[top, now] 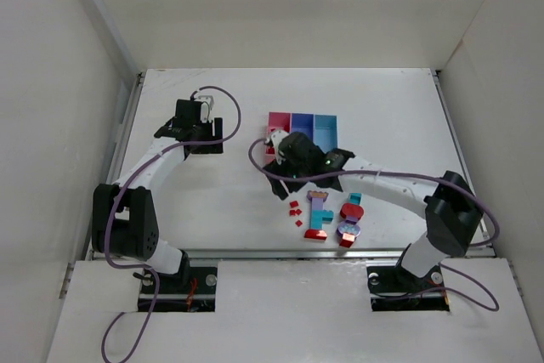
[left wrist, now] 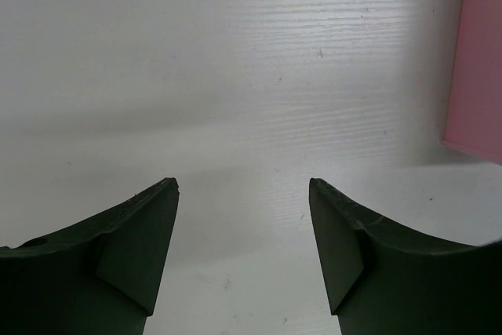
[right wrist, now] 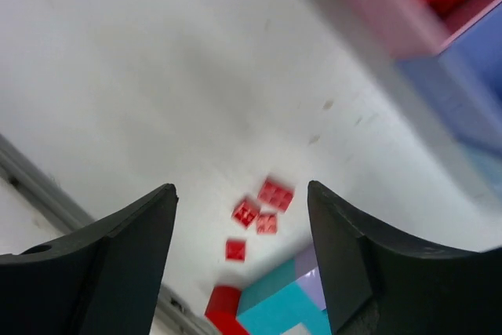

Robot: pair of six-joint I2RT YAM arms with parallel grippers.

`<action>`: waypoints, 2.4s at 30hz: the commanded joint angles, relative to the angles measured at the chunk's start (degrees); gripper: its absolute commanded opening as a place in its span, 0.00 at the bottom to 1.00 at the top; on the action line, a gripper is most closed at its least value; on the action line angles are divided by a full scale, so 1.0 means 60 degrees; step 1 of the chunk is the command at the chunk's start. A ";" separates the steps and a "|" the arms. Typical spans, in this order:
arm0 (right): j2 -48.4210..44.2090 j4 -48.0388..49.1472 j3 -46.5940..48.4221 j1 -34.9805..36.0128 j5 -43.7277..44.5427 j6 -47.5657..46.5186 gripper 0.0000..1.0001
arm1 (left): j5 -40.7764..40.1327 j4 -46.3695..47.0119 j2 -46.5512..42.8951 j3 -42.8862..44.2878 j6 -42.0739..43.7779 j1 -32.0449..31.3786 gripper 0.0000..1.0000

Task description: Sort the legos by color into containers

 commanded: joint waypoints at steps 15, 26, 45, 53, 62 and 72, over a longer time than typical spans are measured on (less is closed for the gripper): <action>0.1335 -0.0214 -0.0845 0.0333 0.0148 0.2176 0.56 | -0.0108 0.0170 -0.0139 0.0113 0.0090 -0.0157 0.65; 0.2009 -0.0698 -0.0376 0.0333 0.0575 0.2368 0.40 | -0.0108 0.0170 -0.0227 0.0113 0.0090 -0.0157 0.65; 0.2140 -0.1108 0.0385 0.0333 0.1381 0.2089 0.55 | -0.0108 0.0258 -0.0227 0.0025 0.0090 -0.0157 0.65; 0.2229 -0.1108 0.0107 0.0333 0.1381 0.2089 0.51 | -0.0108 0.0258 -0.0227 0.0025 0.0178 -0.0157 0.65; 0.2229 -0.0669 -0.0215 0.0333 0.1249 0.2090 0.07 | -0.0108 0.0258 -0.0227 0.0025 0.0178 -0.0157 0.65; 0.0474 0.0615 0.0589 0.0333 0.1467 0.1298 0.00 | -0.0196 0.0258 -0.0227 0.0025 0.0178 -0.0157 0.65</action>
